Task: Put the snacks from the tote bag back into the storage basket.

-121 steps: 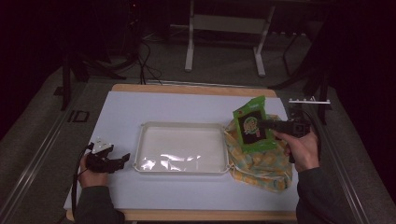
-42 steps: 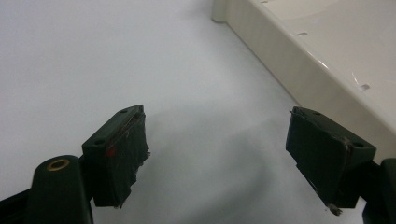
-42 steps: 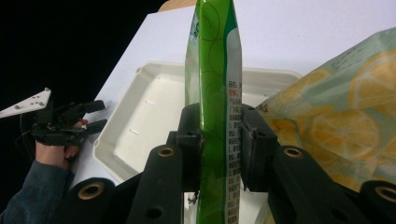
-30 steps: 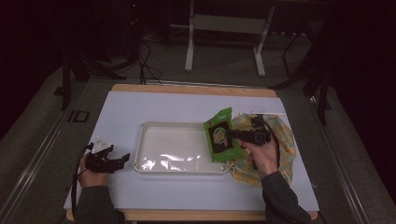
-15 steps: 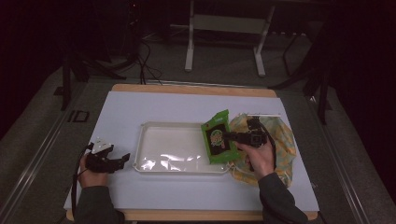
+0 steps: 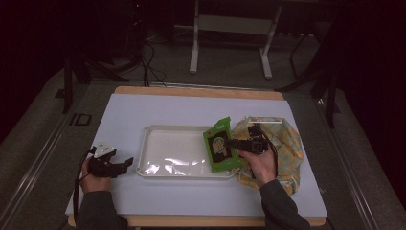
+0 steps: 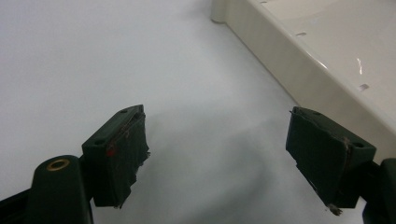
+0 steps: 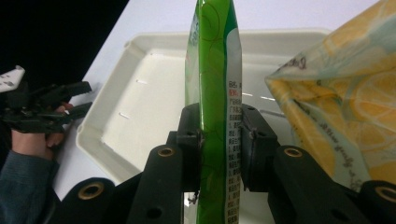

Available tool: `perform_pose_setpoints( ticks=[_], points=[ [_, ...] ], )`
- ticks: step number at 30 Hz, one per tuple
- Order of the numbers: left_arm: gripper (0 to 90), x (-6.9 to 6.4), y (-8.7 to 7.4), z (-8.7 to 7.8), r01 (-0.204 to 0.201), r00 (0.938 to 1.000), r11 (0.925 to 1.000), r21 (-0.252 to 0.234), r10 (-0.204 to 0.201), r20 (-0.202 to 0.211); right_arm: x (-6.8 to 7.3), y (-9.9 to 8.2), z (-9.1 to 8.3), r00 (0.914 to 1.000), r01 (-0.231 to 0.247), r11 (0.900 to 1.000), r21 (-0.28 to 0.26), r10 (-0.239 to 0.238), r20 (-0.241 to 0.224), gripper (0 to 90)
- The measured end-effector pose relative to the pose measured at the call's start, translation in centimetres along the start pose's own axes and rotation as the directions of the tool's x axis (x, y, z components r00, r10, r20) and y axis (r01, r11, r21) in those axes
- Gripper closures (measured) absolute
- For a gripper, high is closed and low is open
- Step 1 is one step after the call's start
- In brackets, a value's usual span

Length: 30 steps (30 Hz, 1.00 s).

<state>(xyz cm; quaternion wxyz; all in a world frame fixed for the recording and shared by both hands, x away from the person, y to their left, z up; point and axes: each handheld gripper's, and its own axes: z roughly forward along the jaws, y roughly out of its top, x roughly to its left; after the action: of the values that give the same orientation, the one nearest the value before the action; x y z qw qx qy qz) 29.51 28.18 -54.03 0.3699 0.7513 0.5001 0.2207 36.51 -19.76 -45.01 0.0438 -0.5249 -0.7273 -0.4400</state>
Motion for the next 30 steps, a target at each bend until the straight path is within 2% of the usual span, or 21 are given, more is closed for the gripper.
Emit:
perform_pose_setpoints(
  ticks=[9, 20, 30],
  points=[
    [20.8, 0.0, 0.0, 0.0, 0.0, 1.0, 1.0, 0.0, 0.0, -0.001, -0.2, -1.0, 0.8, 1.0, -0.006, 0.9998, 0.018, 0.006, 0.002, 72.5],
    [20.8, 0.0, 0.0, 0.0, 0.0, 1.0, 1.0, 0.0, 0.0, 0.0, -0.4, -2.0, 1.7, 0.9996, -0.028, 0.9995, 0.015, 0.027, 0.008, 71.8],
    [20.9, 0.0, 0.0, 0.0, -0.001, 1.0, 1.0, 0.001, 0.001, -0.001, -0.4, -2.7, 1.7, 0.9983, -0.012, 0.9999, 0.009, 0.012, 0.058, 67.4]
  ],
)
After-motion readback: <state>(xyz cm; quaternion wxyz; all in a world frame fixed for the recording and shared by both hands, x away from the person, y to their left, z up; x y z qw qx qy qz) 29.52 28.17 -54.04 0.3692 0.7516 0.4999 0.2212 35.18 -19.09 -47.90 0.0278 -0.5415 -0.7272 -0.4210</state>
